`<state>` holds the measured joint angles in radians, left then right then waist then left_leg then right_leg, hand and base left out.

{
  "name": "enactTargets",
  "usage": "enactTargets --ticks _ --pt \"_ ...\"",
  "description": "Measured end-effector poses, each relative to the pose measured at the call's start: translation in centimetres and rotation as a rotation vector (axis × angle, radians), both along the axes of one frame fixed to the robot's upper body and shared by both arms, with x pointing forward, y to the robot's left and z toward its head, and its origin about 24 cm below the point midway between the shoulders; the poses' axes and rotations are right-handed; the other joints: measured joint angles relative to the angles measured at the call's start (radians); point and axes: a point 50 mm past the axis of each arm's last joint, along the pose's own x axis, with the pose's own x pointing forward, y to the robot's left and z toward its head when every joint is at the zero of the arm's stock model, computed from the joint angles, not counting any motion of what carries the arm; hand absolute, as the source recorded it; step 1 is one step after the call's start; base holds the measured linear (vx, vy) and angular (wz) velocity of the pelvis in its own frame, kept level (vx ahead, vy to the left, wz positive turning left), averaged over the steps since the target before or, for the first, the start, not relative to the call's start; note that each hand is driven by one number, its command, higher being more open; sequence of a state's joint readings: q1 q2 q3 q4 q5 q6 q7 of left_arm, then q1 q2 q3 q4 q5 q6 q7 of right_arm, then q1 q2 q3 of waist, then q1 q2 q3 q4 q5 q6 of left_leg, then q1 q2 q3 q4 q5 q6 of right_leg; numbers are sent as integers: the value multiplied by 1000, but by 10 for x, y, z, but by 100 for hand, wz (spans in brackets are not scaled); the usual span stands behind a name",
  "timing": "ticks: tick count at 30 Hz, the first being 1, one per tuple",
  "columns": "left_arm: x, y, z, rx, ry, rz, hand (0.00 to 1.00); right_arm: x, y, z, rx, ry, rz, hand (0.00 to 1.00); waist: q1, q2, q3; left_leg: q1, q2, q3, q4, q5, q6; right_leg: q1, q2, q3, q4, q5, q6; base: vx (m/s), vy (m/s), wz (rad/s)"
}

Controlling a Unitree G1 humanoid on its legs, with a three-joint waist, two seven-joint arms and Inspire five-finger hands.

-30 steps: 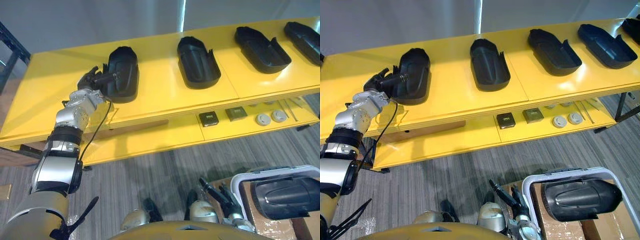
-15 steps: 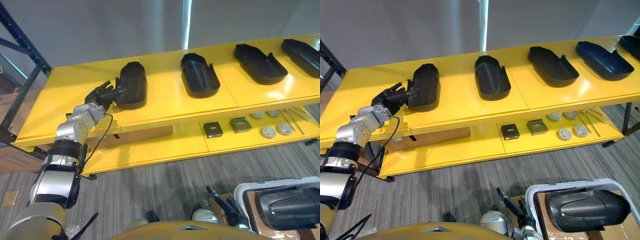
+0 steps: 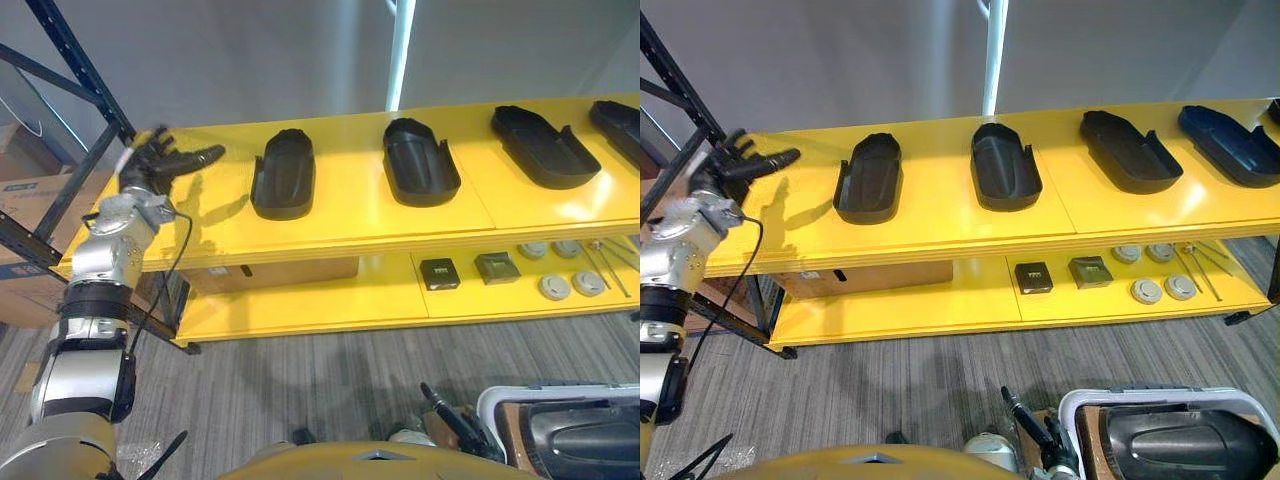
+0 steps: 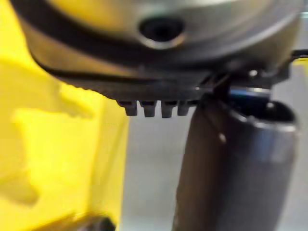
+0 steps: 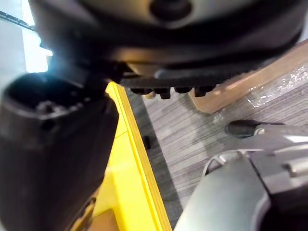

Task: Walk over and take three plastic housings, then place them on the shelf

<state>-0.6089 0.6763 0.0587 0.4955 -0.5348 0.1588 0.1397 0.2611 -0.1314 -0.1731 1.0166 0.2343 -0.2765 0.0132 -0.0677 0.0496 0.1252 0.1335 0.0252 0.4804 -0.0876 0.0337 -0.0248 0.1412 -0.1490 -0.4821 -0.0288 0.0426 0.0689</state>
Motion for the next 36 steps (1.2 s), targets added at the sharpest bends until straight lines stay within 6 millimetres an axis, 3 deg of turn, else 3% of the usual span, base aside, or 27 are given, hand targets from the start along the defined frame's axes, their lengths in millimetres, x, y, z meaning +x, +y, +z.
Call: enactTargets --ticks 3,6,9,11,14,17,23,24,36 --pt "-25 5 42 97 -296 99 100 -4 1 -1 -6 7 -41 100 10 -7 -4 -2 0 -2 3 0 1 -1 3 1 -6 -1 -1 57 26 2" --pt "-60 -12 52 116 -496 77 100 -7 4 -3 -11 24 -69 100 26 -9 -24 -4 0 -4 4 0 1 1 5 0 -11 -2 -3 86 30 4" --pt "-81 -32 25 94 -521 74 100 -7 4 -2 -18 24 -79 100 39 -3 -38 1 0 -9 3 -4 -1 13 5 -7 -13 -3 -5 32 33 7" --pt "-99 -43 -21 12 -422 108 100 -3 3 -2 -29 18 -89 100 43 2 -51 1 0 -10 0 -15 -15 18 6 -8 -19 -3 -5 -21 36 3" --pt "-119 -51 -70 -71 -257 149 100 -5 5 -2 -26 22 -95 100 49 -5 -56 1 3 -10 -1 -18 -16 19 9 -7 -22 -3 -5 -21 16 0" --pt "-124 -60 -92 -94 -167 112 100 -7 7 -3 -21 29 -102 100 66 -12 -56 -1 2 -10 -1 -19 -12 17 9 -7 -22 -3 -4 -30 37 1" --pt "-129 -84 -108 -110 -100 -52 100 -1 12 -4 -10 19 -82 100 63 -16 -55 2 -2 -18 -2 -14 -11 16 2 -14 -13 -9 -10 2 49 1" --pt "-128 -89 -110 -121 -96 -92 0 0 13 -4 -13 20 -80 100 64 -18 -54 1 -3 -21 -2 -13 -11 16 2 -18 -14 -9 -10 18 36 3" --pt "-137 -130 -135 -227 -5 -355 0 9 15 -5 -8 14 -73 100 62 -30 -42 -3 -11 -36 -2 -6 1 18 -3 -39 -27 -4 4 37 30 4"
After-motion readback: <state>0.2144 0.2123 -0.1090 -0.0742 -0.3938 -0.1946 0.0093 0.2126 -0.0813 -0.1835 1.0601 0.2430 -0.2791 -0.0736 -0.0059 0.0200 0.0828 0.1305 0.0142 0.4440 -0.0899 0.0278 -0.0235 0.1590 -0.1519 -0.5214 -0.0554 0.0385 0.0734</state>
